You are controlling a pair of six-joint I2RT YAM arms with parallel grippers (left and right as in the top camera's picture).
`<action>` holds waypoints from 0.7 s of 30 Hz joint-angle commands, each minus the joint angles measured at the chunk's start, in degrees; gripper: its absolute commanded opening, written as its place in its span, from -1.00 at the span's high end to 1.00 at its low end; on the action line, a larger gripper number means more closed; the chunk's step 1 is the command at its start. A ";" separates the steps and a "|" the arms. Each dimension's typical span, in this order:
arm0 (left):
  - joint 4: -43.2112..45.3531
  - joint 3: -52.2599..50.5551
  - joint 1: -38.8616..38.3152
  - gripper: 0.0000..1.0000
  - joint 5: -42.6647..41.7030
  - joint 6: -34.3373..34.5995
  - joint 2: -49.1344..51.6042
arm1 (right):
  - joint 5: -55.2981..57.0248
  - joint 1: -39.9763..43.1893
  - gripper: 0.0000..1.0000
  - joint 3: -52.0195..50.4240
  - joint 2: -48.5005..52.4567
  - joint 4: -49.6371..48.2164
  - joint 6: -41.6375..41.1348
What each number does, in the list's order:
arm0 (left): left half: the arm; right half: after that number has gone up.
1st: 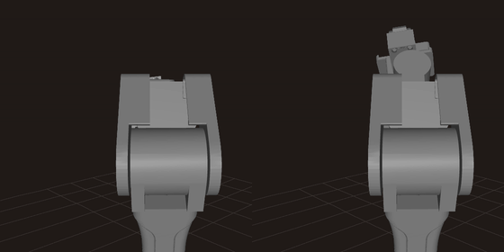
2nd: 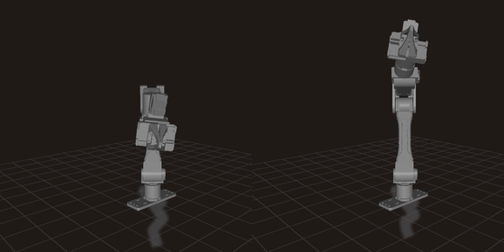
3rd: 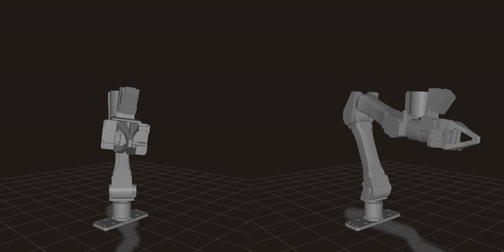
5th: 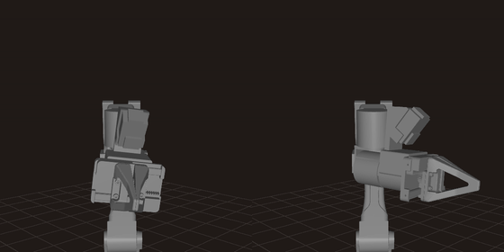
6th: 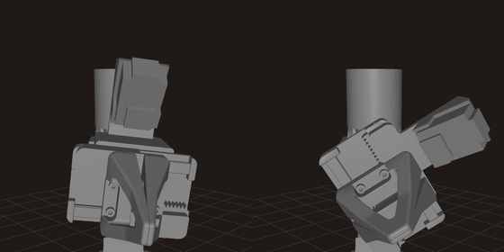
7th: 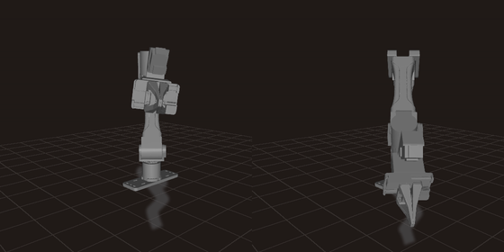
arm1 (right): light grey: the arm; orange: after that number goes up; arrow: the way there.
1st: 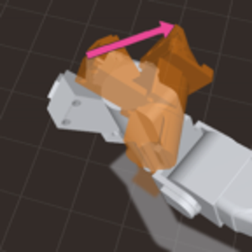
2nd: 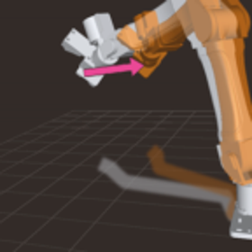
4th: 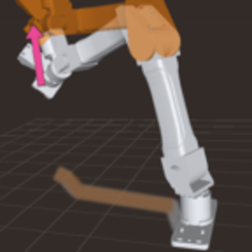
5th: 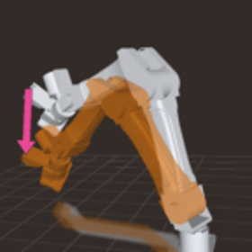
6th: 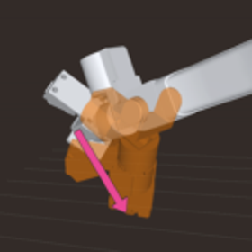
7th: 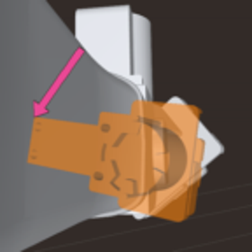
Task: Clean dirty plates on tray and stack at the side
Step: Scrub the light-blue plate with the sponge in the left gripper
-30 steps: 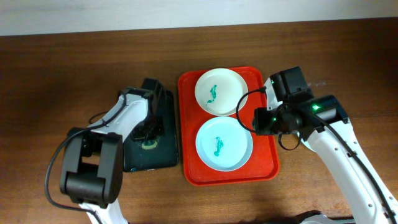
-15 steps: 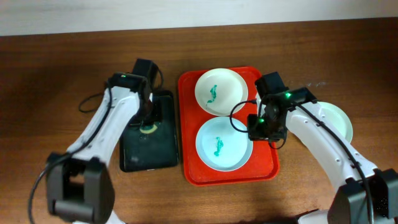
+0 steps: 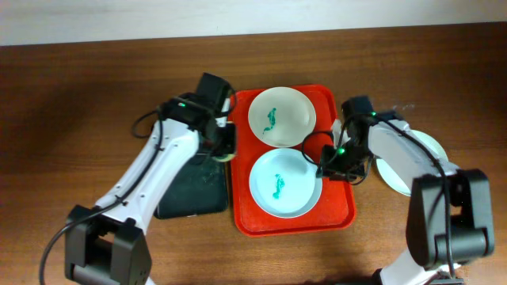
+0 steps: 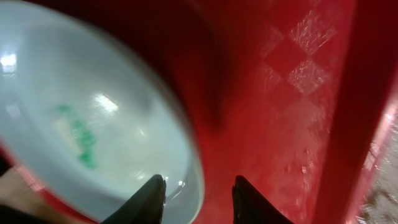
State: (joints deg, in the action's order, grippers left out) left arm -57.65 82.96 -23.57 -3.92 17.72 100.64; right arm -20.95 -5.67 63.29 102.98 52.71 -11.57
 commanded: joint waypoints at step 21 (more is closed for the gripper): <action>12.55 0.46 -19.28 1.00 -13.60 9.27 25.42 | 4.94 -2.21 0.92 -6.93 1.31 -8.90 -1.33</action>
State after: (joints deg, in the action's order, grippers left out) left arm -44.40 83.59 -42.24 -16.56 25.74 120.22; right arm -20.05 -7.29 58.04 103.66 44.03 -11.62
